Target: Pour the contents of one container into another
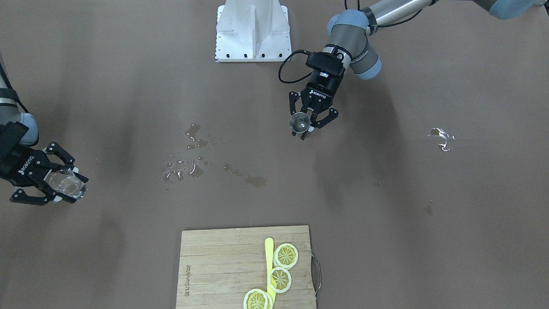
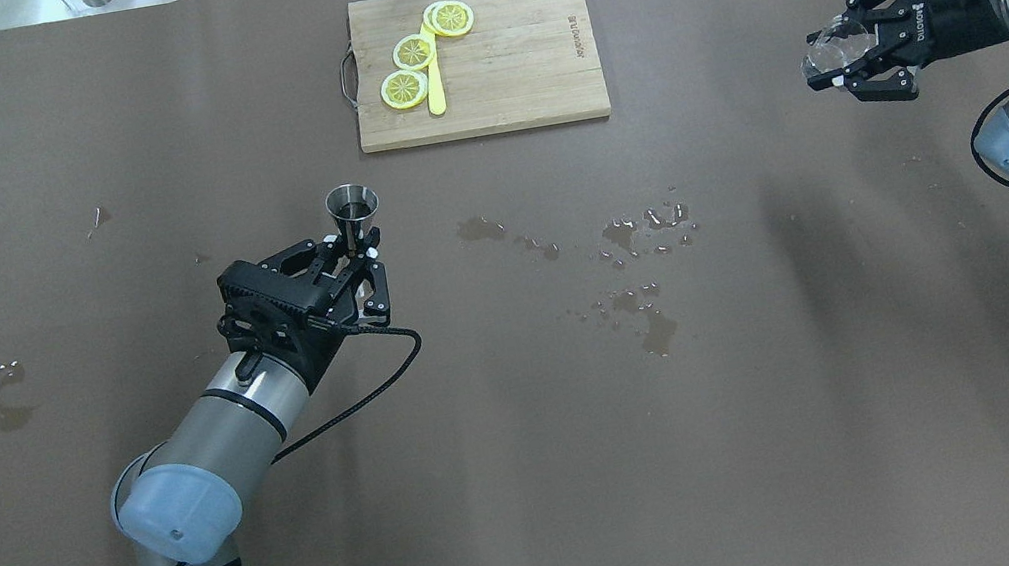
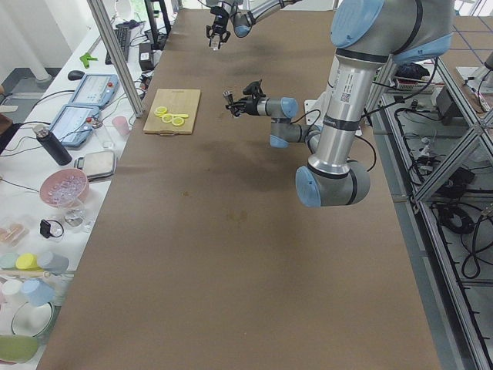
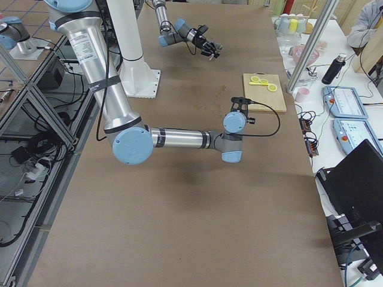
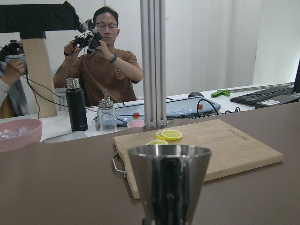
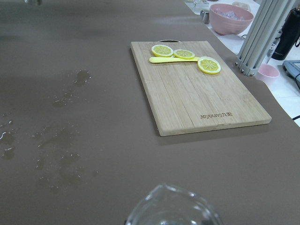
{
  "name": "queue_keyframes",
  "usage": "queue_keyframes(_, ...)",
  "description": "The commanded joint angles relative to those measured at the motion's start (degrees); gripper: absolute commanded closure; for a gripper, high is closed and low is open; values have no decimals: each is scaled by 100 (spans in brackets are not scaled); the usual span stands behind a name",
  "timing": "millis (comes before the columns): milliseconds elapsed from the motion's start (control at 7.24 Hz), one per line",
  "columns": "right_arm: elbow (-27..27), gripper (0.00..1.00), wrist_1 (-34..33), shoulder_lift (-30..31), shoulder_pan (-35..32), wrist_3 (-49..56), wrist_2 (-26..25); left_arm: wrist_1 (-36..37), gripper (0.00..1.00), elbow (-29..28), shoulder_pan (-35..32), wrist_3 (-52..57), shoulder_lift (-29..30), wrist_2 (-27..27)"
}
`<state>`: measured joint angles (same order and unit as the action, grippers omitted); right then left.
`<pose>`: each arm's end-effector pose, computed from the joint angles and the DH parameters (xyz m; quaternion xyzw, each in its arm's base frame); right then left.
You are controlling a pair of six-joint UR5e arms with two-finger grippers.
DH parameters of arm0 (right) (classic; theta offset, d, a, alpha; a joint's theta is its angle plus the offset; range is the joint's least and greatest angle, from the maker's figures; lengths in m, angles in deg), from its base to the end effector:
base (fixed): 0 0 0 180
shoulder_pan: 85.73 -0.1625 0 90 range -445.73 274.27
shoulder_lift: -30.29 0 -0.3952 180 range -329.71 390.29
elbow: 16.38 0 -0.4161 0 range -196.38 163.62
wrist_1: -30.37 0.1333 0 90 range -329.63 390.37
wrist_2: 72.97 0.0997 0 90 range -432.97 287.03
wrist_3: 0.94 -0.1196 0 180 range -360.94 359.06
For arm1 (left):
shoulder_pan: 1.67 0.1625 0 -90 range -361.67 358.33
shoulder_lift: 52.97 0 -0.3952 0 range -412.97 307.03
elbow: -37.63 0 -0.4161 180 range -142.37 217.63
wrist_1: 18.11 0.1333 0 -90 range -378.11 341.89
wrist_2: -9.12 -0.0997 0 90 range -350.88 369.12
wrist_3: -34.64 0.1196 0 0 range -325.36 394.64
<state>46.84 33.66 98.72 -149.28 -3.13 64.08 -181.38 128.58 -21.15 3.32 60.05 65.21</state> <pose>-0.2461 -0.5974 0.4709 0.5466 -0.4357 -0.4098 0.5861 0.5184 -0.3956 0.2458 0.6021 0.4356 0.0060 0.6691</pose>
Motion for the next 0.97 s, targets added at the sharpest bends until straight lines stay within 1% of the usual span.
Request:
queue_keyframes(0,-11,100,-20,12,1,34,-2,-152,100,-77,-56,160,27,724)
queue_keyframes(138,-29,100,-21,21,1,34,-11,-187,100,-252,-30,170,314,771)
queue_keyframes(276,-29,100,-21,39,1,34,-11,-318,100,-480,-29,170,430,771)
queue_keyframes(414,-38,100,-21,48,1,34,-11,-363,100,-491,-38,179,510,824)
queue_keyframes(552,-38,100,-12,56,1,34,-11,-555,100,-639,-64,179,484,989)
queue_keyframes(690,-47,100,-20,74,1,34,-11,-705,100,-727,-65,188,519,1017)
queue_keyframes(828,-47,100,-3,135,1,34,-20,-689,100,-685,-65,188,563,1035)
